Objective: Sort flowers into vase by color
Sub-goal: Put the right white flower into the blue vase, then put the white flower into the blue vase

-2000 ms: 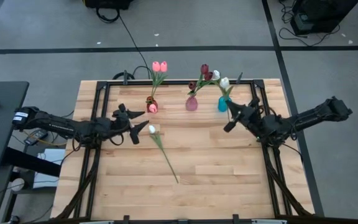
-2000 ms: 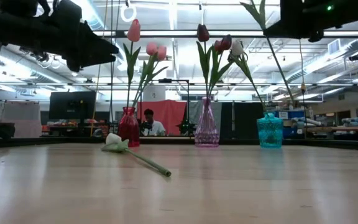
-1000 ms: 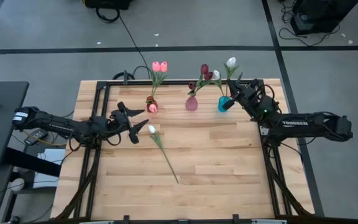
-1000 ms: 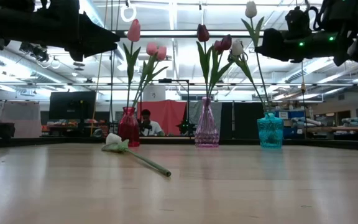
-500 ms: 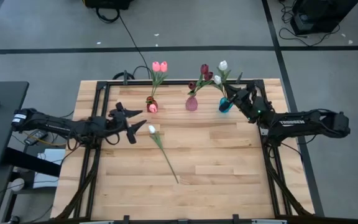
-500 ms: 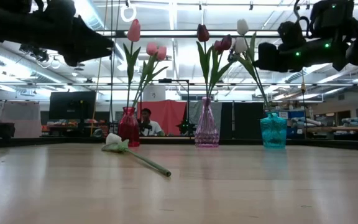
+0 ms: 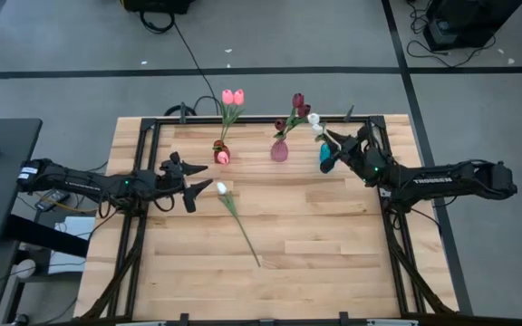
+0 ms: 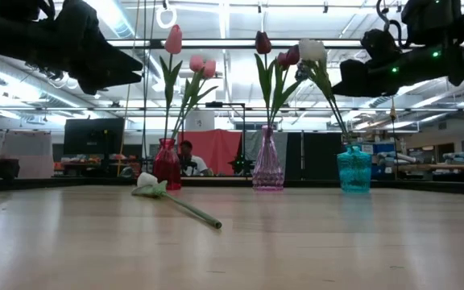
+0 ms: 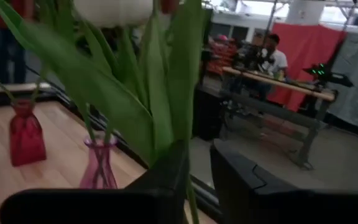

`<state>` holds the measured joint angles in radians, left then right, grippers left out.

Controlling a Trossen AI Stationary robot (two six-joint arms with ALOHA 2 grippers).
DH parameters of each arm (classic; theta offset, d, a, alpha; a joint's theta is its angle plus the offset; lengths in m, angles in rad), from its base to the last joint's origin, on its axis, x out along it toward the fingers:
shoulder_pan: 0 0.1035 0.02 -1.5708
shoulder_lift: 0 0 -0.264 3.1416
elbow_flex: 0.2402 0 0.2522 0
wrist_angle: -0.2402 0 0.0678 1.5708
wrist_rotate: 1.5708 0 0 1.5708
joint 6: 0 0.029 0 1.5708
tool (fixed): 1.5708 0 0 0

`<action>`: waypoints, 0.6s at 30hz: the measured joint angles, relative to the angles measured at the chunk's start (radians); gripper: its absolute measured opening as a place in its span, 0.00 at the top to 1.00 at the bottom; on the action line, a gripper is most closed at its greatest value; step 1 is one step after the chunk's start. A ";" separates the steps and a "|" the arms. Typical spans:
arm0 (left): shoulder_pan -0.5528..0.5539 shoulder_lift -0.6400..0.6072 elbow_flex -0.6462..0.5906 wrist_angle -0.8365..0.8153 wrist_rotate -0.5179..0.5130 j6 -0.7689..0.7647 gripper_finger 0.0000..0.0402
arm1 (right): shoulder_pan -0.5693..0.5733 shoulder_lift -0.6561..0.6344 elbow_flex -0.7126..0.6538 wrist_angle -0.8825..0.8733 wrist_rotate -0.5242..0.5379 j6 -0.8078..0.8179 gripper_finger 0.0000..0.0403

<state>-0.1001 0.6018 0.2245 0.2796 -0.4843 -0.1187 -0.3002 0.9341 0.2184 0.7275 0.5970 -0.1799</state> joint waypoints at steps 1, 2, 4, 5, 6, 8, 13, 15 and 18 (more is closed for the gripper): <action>0.000 0.000 0.000 -0.009 0.003 -0.012 0.40 | 0.012 -0.012 0.002 -0.027 0.017 0.005 0.79; 0.000 0.000 0.000 -0.017 0.006 -0.019 0.40 | 0.024 -0.026 0.008 -0.065 0.036 0.015 0.77; 0.000 0.000 0.000 -0.031 0.008 -0.024 0.41 | 0.054 -0.053 0.027 -0.145 0.064 0.048 0.73; 0.000 0.000 0.000 -0.035 0.008 -0.024 0.40 | 0.070 -0.066 0.041 -0.194 0.076 0.061 0.72; 0.000 0.000 0.000 -0.038 0.007 -0.021 0.41 | 0.084 -0.077 0.056 -0.243 0.090 0.073 0.70; 0.000 -0.001 0.000 -0.037 0.000 -0.020 0.40 | 0.110 -0.096 0.089 -0.333 0.140 0.090 0.68; 0.000 -0.002 0.000 -0.026 -0.015 0.018 0.40 | 0.178 -0.125 0.207 -0.524 0.241 0.113 0.65; 0.000 -0.002 0.000 0.003 -0.027 0.039 0.40 | 0.203 -0.126 0.263 -0.609 0.284 0.125 0.66; 0.000 -0.002 0.000 0.039 -0.031 0.055 0.40 | 0.218 -0.124 0.331 -0.710 0.315 0.143 0.66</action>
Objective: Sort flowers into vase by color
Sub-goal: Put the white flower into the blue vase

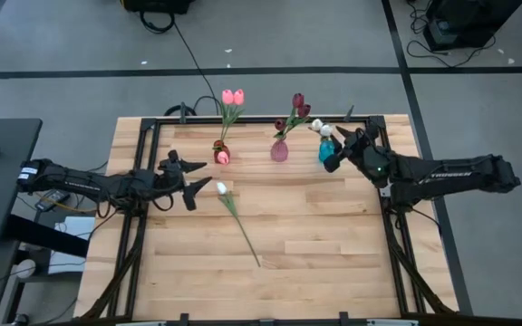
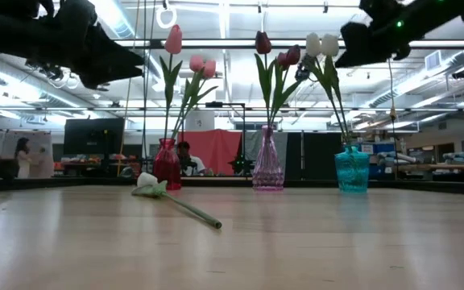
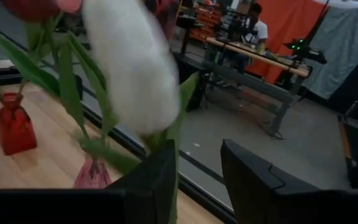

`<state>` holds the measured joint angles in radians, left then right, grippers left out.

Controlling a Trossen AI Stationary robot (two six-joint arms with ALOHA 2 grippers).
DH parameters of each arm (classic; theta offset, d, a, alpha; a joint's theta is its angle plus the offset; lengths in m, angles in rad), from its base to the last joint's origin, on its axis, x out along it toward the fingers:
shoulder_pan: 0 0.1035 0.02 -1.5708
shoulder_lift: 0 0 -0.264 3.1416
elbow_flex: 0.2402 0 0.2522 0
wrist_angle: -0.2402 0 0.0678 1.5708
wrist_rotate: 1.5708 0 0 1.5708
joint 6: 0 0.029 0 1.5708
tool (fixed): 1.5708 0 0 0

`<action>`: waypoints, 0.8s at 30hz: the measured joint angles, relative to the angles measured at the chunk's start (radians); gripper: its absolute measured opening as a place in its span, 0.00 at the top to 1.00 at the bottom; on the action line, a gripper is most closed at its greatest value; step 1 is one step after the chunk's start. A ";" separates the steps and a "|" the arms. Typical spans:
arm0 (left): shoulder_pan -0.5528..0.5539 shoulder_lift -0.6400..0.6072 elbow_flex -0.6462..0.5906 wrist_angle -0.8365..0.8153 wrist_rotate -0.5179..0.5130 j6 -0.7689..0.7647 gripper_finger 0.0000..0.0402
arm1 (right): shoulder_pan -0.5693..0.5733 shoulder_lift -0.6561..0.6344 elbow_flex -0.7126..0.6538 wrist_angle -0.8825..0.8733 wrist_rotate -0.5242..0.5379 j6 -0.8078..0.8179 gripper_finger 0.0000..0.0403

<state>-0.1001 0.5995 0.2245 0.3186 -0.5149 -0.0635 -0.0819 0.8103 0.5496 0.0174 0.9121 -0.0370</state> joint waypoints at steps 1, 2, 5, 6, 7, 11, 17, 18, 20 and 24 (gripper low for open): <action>0.000 0.000 0.000 0.006 0.010 0.003 0.41 | 0.002 0.000 0.018 -0.023 -0.005 0.011 0.66; 0.000 0.000 0.000 0.007 0.028 0.003 0.41 | 0.003 0.000 0.032 -0.034 -0.018 0.018 0.66; 0.000 0.001 0.000 0.003 0.065 -0.004 0.40 | 0.003 0.000 0.056 -0.034 -0.045 0.026 0.65; 0.000 0.000 0.000 0.003 0.071 -0.013 0.40 | 0.003 -0.001 0.060 -0.036 -0.048 0.025 0.64; 0.000 0.000 0.000 0.002 0.078 -0.016 0.40 | 0.003 -0.002 0.063 -0.041 -0.050 0.023 0.64; 0.000 0.000 0.000 -0.004 0.082 -0.017 0.40 | 0.000 -0.014 0.104 -0.131 -0.050 0.041 0.59; -0.001 -0.048 0.000 0.007 0.107 0.031 0.40 | -0.015 -0.045 0.202 -0.311 -0.113 0.114 0.48; -0.001 -0.054 0.000 0.007 0.107 0.035 0.41 | -0.016 -0.046 0.211 -0.334 -0.119 0.116 0.46; -0.001 -0.067 0.000 0.005 0.104 0.036 0.40 | -0.019 -0.045 0.233 -0.371 -0.120 0.114 0.42; -0.001 -0.071 0.000 -0.014 0.100 0.032 0.40 | -0.011 -0.045 0.289 -0.430 -0.133 0.163 0.38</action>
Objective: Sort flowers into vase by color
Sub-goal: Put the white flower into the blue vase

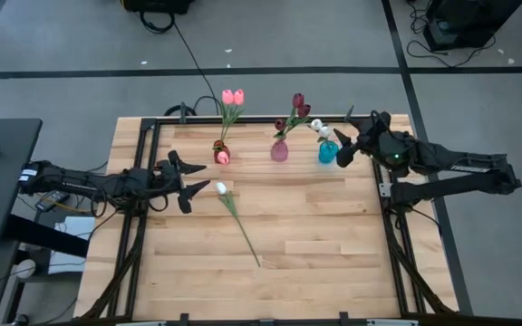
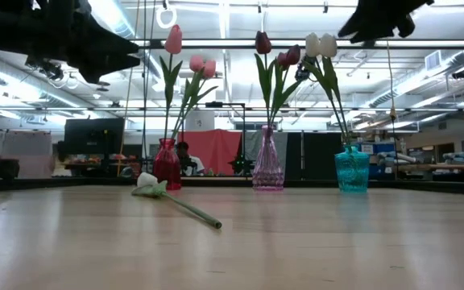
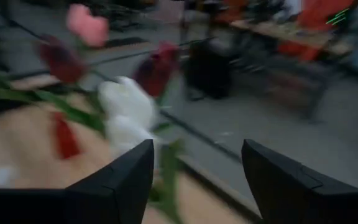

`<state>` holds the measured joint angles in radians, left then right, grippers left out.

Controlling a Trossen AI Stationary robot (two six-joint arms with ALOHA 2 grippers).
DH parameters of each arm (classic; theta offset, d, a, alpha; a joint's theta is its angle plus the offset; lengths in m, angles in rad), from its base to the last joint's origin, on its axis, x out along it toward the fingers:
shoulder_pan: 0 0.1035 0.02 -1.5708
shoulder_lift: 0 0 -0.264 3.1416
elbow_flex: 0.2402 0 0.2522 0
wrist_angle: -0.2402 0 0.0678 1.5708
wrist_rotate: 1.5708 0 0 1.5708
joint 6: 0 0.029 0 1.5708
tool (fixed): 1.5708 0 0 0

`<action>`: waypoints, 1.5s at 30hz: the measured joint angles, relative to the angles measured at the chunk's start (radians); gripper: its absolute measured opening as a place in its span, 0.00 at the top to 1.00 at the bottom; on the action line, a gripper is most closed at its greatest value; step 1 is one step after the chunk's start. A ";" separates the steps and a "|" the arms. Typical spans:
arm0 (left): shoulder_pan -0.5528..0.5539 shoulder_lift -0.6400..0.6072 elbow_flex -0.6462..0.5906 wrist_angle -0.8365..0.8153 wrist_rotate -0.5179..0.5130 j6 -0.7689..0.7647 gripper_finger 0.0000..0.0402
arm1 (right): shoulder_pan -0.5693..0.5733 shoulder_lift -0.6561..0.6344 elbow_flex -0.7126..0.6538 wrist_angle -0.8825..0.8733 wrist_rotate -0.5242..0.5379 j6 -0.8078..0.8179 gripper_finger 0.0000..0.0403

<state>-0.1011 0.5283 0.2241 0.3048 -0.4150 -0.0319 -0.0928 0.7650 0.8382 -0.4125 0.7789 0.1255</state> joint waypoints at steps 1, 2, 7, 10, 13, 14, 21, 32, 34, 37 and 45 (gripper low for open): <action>0.000 0.000 0.000 -0.002 0.004 -0.005 0.40 | 0.012 0.000 0.014 -0.016 -0.035 0.037 0.37; -0.001 0.000 0.000 -0.004 0.011 -0.012 0.40 | 0.025 0.000 0.026 -0.035 -0.080 0.086 0.37; -0.001 0.000 0.000 -0.012 0.011 -0.018 0.41 | 0.129 0.055 0.034 -0.196 -0.155 0.349 0.39; -0.001 0.000 0.000 -0.011 0.009 -0.026 0.40 | 0.182 0.155 0.030 -0.281 -0.170 0.482 0.40; -0.001 0.002 0.000 -0.010 0.009 -0.045 0.40 | 0.229 0.281 0.028 -0.220 -0.216 0.523 0.41; -0.001 0.002 0.000 -0.012 0.009 -0.055 0.40 | 0.241 0.327 0.028 -0.182 -0.235 0.523 0.41; -0.001 0.001 0.000 0.041 0.037 -0.072 0.40 | 0.274 0.589 0.042 0.121 -0.337 0.511 0.41; -0.001 -0.002 0.000 0.033 0.159 -0.019 0.41 | 0.273 0.847 0.144 0.217 -0.354 0.504 0.41; -0.001 -0.023 0.000 -0.002 0.147 -0.001 0.40 | 0.273 0.881 0.170 0.219 -0.350 0.504 0.41; -0.001 -0.068 0.022 -0.078 0.104 0.004 0.40 | 0.279 0.942 0.208 0.222 -0.346 0.504 0.41; -0.001 -0.139 0.037 -0.194 0.015 0.026 0.40 | 0.289 1.122 0.307 0.264 -0.406 0.500 0.41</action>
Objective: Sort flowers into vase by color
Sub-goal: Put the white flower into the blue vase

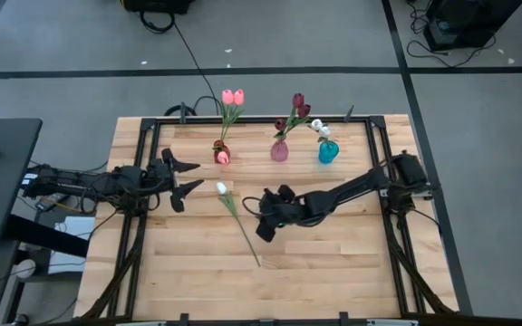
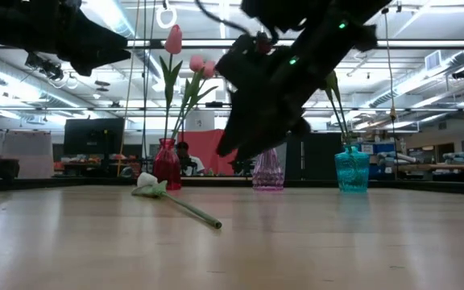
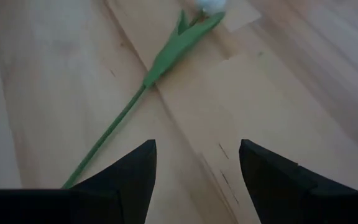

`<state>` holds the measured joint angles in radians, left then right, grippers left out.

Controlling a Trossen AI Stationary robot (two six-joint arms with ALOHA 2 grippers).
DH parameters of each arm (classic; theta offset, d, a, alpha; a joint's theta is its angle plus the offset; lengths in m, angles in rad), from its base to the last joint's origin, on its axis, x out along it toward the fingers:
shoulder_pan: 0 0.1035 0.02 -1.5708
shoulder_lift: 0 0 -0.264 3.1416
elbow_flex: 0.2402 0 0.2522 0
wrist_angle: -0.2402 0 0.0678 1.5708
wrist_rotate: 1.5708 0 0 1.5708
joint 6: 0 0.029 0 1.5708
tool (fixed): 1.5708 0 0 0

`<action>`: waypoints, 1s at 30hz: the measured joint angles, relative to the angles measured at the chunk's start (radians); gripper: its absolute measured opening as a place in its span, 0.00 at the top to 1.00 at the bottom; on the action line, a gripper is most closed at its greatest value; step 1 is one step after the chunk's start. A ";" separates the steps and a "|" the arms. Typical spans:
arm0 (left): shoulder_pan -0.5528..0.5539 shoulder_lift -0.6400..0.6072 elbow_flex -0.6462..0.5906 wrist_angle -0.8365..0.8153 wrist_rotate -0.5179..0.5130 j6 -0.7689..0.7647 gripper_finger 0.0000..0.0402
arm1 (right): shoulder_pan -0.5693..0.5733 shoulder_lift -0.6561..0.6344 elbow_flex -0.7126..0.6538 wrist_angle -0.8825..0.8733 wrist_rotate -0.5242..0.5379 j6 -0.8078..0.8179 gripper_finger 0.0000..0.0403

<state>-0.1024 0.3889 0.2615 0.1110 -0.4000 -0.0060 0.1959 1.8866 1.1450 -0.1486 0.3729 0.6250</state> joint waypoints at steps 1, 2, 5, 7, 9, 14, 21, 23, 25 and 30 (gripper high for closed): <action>0.000 0.000 0.000 0.001 0.000 0.002 0.40 | 0.000 0.020 0.015 0.002 0.001 0.000 0.41; 0.000 0.000 0.000 0.001 0.000 0.004 0.41 | -0.001 0.042 0.032 0.009 0.001 0.000 0.41; 0.000 0.001 0.000 0.000 0.000 0.008 0.40 | -0.001 0.106 0.082 0.039 0.000 -0.004 0.41; 0.000 0.001 0.000 0.001 0.000 0.007 0.40 | -0.001 0.152 0.119 0.061 -0.003 -0.025 0.41; 0.000 0.002 0.000 -0.001 0.000 0.008 0.40 | -0.001 0.195 0.161 0.063 -0.013 -0.040 0.41; 0.000 0.003 0.000 -0.021 0.000 0.009 0.40 | 0.000 0.275 0.251 0.064 -0.013 -0.079 0.41; 0.000 0.003 0.000 -0.027 0.000 0.010 0.40 | -0.009 0.307 0.286 0.061 -0.028 -0.106 0.43; 0.000 0.003 0.000 -0.028 0.000 0.010 0.40 | -0.014 0.307 0.286 0.055 -0.035 -0.123 0.45; 0.000 0.003 0.000 -0.028 0.000 0.007 0.41 | -0.019 0.307 0.286 0.051 -0.066 -0.131 0.49; 0.000 0.003 0.000 -0.033 0.000 -0.011 0.40 | -0.020 0.334 0.287 0.063 -0.109 -0.135 0.63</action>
<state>-0.1020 0.3916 0.2615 0.0779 -0.4000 -0.0173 0.1754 2.2211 1.4323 -0.0856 0.2644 0.4903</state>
